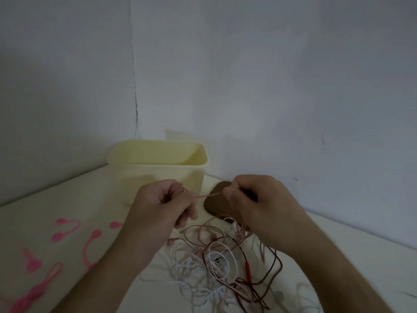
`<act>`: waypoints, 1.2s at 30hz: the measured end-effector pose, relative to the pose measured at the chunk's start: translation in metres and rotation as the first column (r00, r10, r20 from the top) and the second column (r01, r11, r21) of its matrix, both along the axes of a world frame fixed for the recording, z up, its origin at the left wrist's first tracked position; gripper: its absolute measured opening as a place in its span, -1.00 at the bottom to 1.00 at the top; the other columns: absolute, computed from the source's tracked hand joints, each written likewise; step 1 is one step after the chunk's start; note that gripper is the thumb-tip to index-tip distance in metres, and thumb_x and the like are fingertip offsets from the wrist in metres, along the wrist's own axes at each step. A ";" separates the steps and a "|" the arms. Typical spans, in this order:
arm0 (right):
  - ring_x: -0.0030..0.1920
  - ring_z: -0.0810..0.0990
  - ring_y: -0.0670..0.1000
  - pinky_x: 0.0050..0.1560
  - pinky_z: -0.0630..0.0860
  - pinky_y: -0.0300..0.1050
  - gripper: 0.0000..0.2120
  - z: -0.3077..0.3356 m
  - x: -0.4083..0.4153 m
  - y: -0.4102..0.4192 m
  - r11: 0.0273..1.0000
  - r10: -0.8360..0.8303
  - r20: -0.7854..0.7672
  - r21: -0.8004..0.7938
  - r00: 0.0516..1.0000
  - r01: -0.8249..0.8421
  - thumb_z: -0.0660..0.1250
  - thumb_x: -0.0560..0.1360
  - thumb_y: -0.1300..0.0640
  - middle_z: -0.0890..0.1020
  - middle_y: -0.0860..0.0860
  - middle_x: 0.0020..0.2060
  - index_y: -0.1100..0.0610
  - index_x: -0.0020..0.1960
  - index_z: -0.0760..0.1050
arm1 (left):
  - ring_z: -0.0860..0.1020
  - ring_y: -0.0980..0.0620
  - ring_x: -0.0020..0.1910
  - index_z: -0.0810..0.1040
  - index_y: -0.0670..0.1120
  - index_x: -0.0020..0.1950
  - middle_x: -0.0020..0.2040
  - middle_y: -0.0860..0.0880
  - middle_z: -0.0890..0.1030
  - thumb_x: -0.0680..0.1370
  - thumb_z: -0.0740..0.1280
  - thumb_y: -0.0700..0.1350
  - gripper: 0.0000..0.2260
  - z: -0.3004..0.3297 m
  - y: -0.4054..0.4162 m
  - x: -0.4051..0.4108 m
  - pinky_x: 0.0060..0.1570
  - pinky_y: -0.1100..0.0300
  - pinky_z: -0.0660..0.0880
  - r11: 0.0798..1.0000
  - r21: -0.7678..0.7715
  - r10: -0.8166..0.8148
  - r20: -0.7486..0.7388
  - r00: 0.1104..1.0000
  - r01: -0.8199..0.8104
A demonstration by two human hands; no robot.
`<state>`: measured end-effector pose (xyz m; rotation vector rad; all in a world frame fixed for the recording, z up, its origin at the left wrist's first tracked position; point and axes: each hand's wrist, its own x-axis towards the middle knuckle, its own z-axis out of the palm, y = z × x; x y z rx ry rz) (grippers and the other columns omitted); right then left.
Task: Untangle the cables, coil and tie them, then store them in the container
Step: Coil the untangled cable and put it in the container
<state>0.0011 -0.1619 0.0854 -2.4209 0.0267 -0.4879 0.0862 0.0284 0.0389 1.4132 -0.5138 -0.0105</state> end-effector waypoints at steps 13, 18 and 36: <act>-0.19 0.59 0.12 -0.15 0.57 0.09 -0.68 -0.027 0.008 0.022 0.914 -0.080 -0.022 -0.402 0.997 0.064 0.12 0.73 -0.14 0.58 -0.02 -0.26 0.00 -0.11 0.38 | 0.41 0.03 -0.43 0.52 -0.16 -0.16 -0.37 -0.05 0.42 0.71 0.20 -0.09 -0.71 0.009 0.004 -0.003 -0.41 0.23 0.44 0.750 -0.531 -0.554 -0.175 0.814 0.396; -0.25 0.54 0.14 -0.20 0.54 0.11 -0.68 -0.027 0.003 0.046 0.888 0.113 -0.084 -0.438 0.990 -0.139 0.10 0.73 -0.12 0.53 0.01 -0.26 -0.03 -0.16 0.27 | 0.72 -0.17 0.10 0.58 -0.35 0.22 0.08 -0.28 0.72 0.66 0.17 -0.25 -0.73 0.006 0.000 0.003 0.05 0.12 0.66 0.806 -0.564 -0.311 -0.144 0.939 0.181; -0.35 0.56 0.06 -0.29 0.55 0.08 -0.72 -0.014 0.003 0.011 0.997 0.082 0.216 -0.011 0.973 -0.081 0.35 0.66 -0.06 0.58 0.05 -0.40 0.03 -0.18 0.54 | 0.33 -0.02 -0.46 0.58 -0.22 -0.17 -0.43 -0.07 0.30 0.62 0.26 -0.06 -0.71 0.002 -0.004 -0.014 -0.39 0.21 0.34 0.851 -0.199 -0.512 -0.113 0.852 0.486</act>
